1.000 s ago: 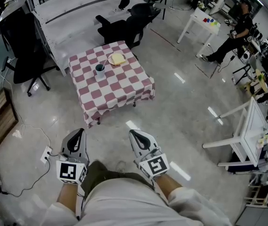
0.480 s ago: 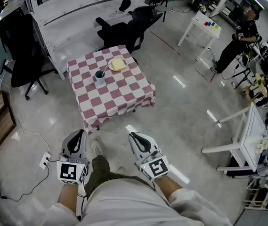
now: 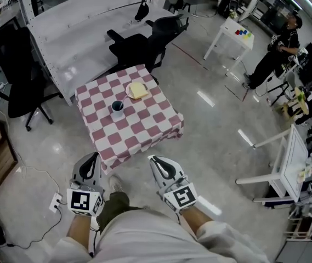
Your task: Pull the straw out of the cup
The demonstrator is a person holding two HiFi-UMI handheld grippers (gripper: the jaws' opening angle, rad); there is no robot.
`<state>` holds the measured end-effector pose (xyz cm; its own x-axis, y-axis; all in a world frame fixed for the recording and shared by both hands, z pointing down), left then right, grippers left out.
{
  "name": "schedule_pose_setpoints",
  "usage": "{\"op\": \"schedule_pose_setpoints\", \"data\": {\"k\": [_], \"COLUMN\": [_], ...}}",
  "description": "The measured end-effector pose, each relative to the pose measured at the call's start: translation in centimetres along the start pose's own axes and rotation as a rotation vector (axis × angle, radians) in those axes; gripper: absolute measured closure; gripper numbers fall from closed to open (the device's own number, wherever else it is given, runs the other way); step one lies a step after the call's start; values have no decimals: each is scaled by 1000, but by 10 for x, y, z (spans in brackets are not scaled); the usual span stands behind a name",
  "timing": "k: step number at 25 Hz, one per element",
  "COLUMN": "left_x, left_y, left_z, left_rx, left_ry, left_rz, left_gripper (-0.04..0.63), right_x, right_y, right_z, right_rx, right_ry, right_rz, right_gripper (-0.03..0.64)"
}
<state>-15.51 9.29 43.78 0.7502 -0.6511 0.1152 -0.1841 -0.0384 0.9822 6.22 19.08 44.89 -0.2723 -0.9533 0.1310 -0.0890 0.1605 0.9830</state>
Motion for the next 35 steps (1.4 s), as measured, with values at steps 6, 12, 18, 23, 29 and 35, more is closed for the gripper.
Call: {"op": "schedule_pose_setpoints", "data": {"k": [6, 12, 18, 23, 29, 35], "left_x": [34, 58, 76, 86, 94, 99], "left_y": [1, 6, 15, 14, 11, 4], "left_z": [44, 80, 103, 105, 100, 98], "left_rx": [2, -8, -10, -9, -29, -19], "left_ry": [29, 53, 56, 31, -42, -101], "left_rz": [0, 0, 13, 21, 44, 68], "left_gripper": [591, 591, 591, 591, 591, 591], "right_x": [50, 91, 121, 137, 156, 176], "right_y": [-13, -20, -22, -21, -17, -10], "right_z": [-5, -11, -23, -35, -57, -77], "right_rx": [0, -7, -6, -5, -7, -2], "right_ry": [21, 43, 60, 19, -58, -124], "right_rz": [7, 17, 17, 34, 67, 87], "right_gripper": [589, 589, 591, 589, 575, 511]}}
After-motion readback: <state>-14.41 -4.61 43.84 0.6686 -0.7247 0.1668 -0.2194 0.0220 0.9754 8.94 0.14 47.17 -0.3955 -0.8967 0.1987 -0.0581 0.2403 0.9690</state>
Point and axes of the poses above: the fingertips, and each gripper's own axes: x forward along the fingers, z to its left, y out of its underside, the point moved 6 cm from there along -x, backward along the fingers, and after that the axes turned 8 degrees about x, right-handed, at the moved point
